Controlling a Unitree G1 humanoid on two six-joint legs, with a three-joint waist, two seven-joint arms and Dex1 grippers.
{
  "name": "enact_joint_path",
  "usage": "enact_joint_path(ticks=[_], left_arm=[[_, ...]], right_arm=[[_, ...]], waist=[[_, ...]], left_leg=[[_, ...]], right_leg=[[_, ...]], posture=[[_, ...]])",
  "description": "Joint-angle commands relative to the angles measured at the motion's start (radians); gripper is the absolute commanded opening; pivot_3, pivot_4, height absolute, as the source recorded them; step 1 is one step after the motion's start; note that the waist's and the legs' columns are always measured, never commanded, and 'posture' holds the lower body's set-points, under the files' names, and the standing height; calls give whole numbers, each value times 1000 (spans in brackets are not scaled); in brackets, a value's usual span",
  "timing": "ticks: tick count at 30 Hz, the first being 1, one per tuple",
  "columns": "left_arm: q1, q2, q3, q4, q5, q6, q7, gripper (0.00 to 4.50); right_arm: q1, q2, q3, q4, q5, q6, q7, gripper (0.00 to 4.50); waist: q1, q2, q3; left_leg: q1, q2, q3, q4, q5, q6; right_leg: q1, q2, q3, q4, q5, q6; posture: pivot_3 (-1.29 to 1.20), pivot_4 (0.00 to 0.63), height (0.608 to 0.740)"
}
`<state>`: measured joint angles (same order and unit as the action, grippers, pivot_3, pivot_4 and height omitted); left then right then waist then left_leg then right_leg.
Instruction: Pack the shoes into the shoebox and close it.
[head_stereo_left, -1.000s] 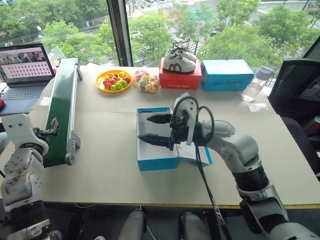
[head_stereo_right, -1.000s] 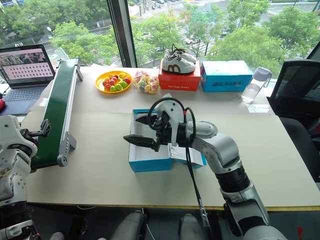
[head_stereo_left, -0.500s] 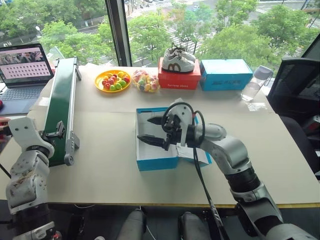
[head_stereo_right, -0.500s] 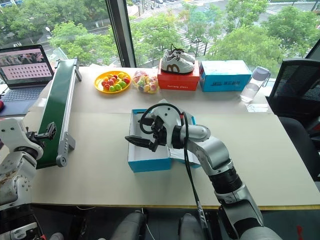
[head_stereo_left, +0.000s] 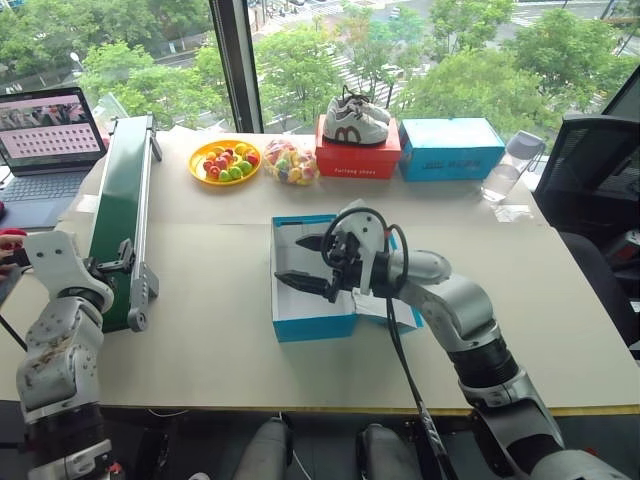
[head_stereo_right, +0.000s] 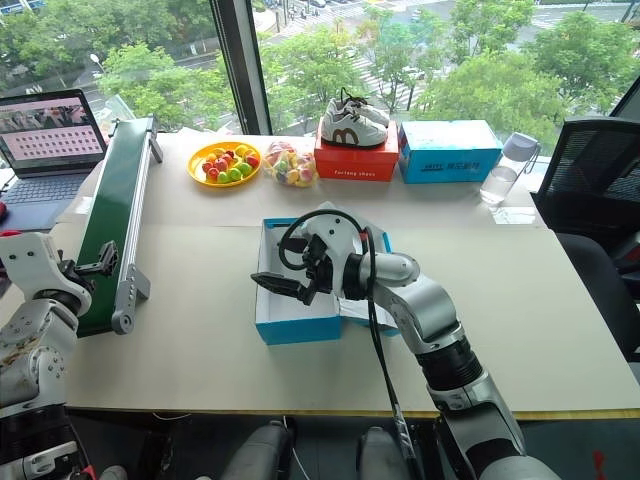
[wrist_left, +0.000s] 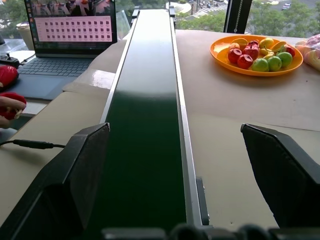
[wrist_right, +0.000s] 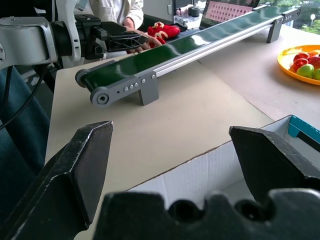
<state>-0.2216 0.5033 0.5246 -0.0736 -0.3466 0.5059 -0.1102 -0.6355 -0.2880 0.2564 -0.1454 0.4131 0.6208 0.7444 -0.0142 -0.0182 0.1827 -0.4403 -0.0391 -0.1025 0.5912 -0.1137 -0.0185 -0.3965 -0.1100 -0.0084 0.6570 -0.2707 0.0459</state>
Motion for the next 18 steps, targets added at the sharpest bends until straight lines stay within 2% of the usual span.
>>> enact_joint_path(ticks=[1,18], left_arm=[[-11,7,7,-19,2,-13,0,4500],[-10,5,9,-16,9,-22,10,4500]], right_arm=[[8,7,-26,-28,3,-18,-5,4452],[3,11,-33,-19,4,-19,-13,4452]], waist=[[0,0,0],[0,0,0]], left_leg=[[0,0,0,0,0,0],[0,0,0,0,0,0]], right_leg=[[0,0,0,0,0,0],[0,0,0,0,0,0]], posture=[[0,150,736],[0,150,736]])
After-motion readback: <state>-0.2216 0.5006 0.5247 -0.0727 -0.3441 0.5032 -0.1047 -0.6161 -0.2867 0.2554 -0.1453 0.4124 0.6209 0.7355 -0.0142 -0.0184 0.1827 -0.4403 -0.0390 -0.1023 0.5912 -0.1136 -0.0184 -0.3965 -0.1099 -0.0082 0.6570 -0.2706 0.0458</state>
